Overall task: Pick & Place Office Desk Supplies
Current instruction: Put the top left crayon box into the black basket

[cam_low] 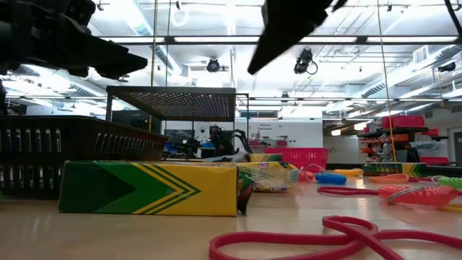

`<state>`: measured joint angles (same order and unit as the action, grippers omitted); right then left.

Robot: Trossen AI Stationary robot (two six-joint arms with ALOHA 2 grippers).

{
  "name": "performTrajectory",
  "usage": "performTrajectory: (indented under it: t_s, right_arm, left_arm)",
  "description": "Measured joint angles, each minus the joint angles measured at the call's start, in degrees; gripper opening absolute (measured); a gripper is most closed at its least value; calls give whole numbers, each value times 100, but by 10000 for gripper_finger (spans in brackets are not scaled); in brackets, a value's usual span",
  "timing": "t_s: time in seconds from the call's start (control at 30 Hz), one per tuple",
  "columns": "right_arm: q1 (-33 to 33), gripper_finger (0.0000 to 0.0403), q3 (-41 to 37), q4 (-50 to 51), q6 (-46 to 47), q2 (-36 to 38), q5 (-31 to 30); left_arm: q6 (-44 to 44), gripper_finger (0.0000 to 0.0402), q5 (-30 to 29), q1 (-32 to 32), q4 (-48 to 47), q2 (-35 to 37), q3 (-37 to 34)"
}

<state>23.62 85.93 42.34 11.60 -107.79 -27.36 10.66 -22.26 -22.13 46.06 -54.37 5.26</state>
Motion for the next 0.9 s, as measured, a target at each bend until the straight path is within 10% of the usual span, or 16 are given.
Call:
performTrajectory:
  t_s: [0.23,0.6,0.9]
  right_arm:
    - [-112,34,-8,54,-523,-504,562]
    - [-266,208,-8,57,-1430,-940,259]
    - [-337,209,-6,115,-2065,-1127,243]
  left_arm:
    - [-11,303,47,0,-13,0,0]
    - [5,303,153,-2,-112,0,4]
    - [33,303,153,-2,-142,0,4]
